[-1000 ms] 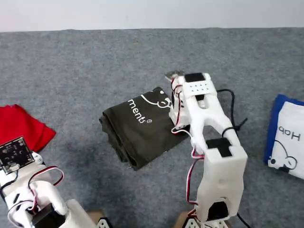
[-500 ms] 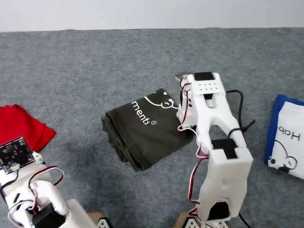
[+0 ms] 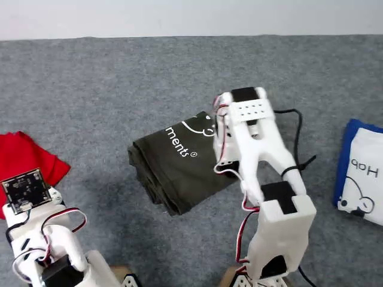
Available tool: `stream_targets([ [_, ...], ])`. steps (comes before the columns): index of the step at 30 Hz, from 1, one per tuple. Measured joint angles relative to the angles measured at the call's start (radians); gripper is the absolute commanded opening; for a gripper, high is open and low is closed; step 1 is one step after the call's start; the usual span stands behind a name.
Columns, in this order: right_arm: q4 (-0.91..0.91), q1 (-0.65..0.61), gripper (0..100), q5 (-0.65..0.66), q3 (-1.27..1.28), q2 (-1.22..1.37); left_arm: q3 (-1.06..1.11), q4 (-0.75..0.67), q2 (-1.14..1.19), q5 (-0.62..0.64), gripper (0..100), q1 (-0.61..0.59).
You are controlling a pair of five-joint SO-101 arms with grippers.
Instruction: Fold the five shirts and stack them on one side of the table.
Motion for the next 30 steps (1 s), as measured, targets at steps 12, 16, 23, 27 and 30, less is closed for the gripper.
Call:
stream_targets([
  [12, -0.068, -0.069, 3.8, -0.198, 0.0, 0.0, 0.0, 0.0, 0.0, 0.0, 1, 0.0],
  [16, -0.144, 0.005, 22.9, -0.175, 0.0, 0.0, 0.0, 0.0, 0.0, 0.0, 1, -0.002],
  [23, -0.137, 0.011, 38.7, -0.114, 0.0, 0.035, 0.012, 0.0, 0.0, 0.0, 1, -0.002],
  [27, -0.147, -0.003, 38.7, -0.114, 0.0, 0.066, 0.028, 0.0, 0.0, 0.0, 1, 0.0],
  [30, -0.187, -0.032, 38.7, -0.112, 0.0, 0.077, 0.028, 0.0, 0.0, 0.0, 1, 0.0],
])
